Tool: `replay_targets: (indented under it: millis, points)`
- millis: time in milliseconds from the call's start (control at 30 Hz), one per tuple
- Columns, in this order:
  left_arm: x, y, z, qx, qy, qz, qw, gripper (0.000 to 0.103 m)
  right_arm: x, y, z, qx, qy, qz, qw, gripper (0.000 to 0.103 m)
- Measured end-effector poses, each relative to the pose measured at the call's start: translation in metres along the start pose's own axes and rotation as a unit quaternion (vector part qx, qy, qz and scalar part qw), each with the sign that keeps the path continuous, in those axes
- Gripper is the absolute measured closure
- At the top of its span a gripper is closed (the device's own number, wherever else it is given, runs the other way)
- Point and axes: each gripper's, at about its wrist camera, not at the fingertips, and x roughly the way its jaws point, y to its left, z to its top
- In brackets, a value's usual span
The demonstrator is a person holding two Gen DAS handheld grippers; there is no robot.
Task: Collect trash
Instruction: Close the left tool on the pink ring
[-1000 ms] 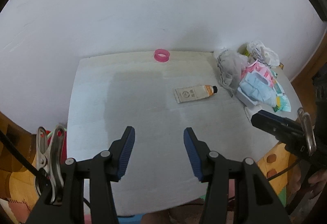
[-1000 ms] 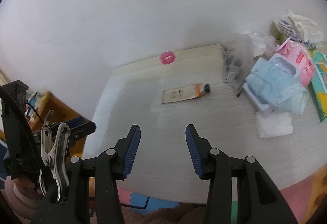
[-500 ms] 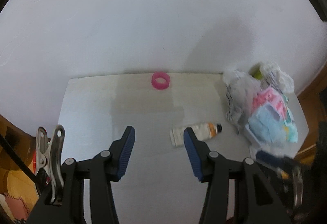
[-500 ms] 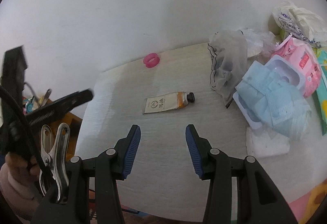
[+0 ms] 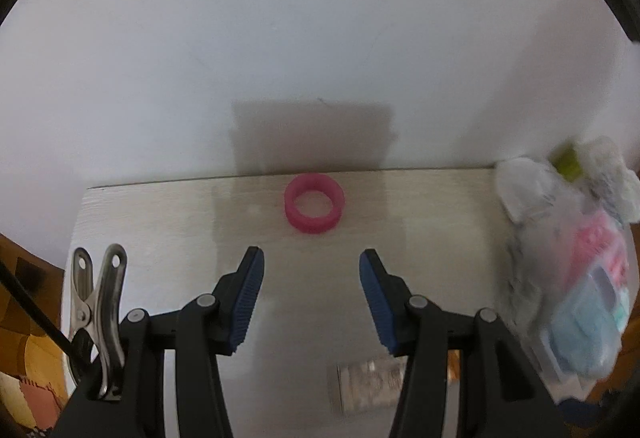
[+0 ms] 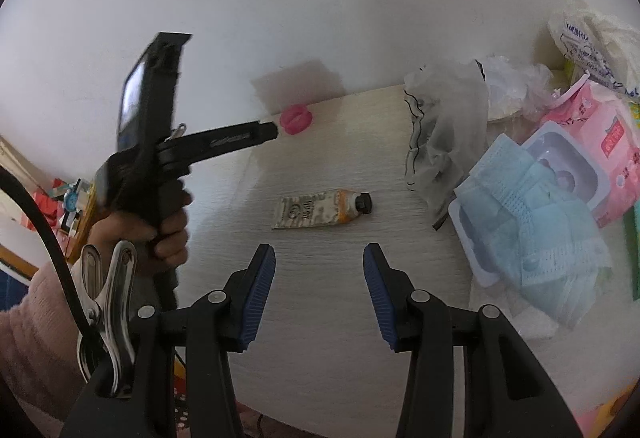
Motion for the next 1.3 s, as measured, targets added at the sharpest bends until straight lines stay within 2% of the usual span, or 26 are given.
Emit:
replay_targets:
  millis: [400,633,700,900,1067,1300]
  points:
    - [0.053,-0.005,0.022,0.004,0.004,0.025,0.9997,0.050,0.016,-0.017,0.017,-0.010,0.018,0.006,1.000,0.056]
    - [0.061,0.001,0.024,-0.011,-0.001,0.034,0.9994,0.049,0.019,-0.016,0.021,-0.014,0.023,0.004,1.000,0.056]
    - [0.059,0.004,0.023,-0.013,-0.004,0.034,0.9993,0.057,0.021,-0.015,0.021,-0.015,0.024,0.004,1.000,0.056]
    - [0.046,0.014,0.014,-0.004,-0.011,0.031,0.9995,0.058,0.022,-0.016,0.021,-0.017,0.026,0.002,1.000,0.056]
    - [0.017,0.028,0.001,0.000,-0.024,0.028,0.9993,0.058,0.027,-0.005,0.026,-0.038,0.029,0.000,0.999,0.056]
    - [-0.023,0.053,-0.033,-0.030,-0.025,0.032,0.9987,0.058,0.049,0.016,0.037,-0.086,0.050,0.004,0.995,0.056]
